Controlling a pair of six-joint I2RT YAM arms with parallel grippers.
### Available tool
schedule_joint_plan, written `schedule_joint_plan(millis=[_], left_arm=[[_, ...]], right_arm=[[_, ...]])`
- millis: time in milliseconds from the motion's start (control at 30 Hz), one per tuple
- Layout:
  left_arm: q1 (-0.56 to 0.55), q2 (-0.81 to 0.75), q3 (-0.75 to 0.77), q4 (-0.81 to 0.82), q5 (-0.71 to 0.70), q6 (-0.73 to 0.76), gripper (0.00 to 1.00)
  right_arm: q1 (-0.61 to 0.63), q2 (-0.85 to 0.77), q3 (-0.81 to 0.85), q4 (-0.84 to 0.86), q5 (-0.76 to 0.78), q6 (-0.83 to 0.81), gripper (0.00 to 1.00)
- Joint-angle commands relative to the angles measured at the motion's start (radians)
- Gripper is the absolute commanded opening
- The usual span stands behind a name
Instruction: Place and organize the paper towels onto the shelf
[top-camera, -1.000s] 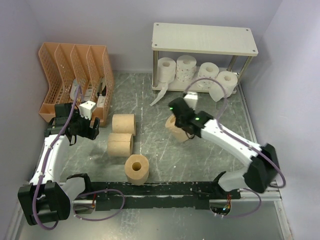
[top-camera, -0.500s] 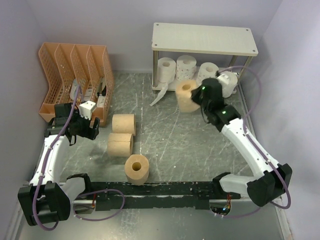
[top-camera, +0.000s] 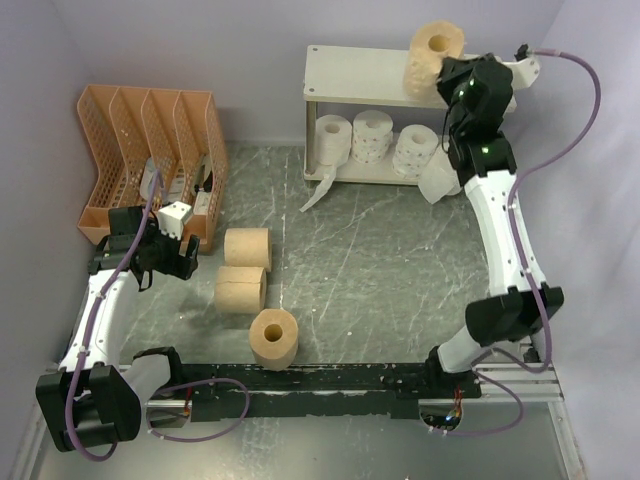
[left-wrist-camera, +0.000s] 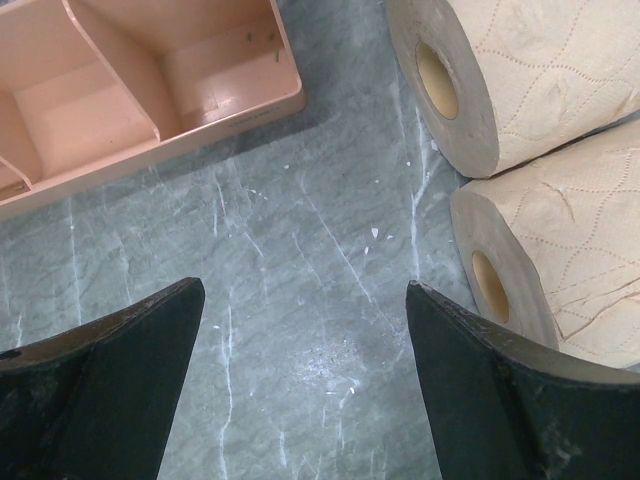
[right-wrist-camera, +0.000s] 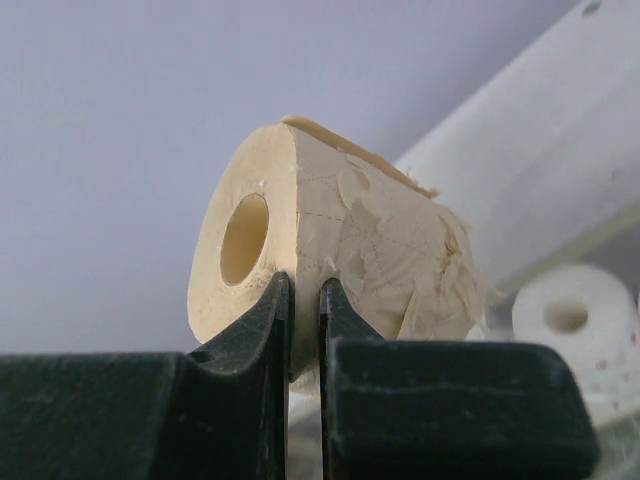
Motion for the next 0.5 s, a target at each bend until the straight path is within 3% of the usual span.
schedule_joint_plan(millis=[0,267,467], left_arm=[[0.007,-0.004,0.025,-0.002,0.013,0.006,0.94],[0.009,0.001,0.025,-0.001,0.007,0.004,0.94],[0.009,0.013,0.028,-0.001,0.002,0.004,0.94]], right_arm=[[-0.072,0.14,0.216,-0.009,0.007,0.037,0.0],[-0.172,0.271,0.347,0.028,0.053,0.029,0.0],[-0.294,0.387,0.482,-0.046,-0.055,0.157,0.0]])
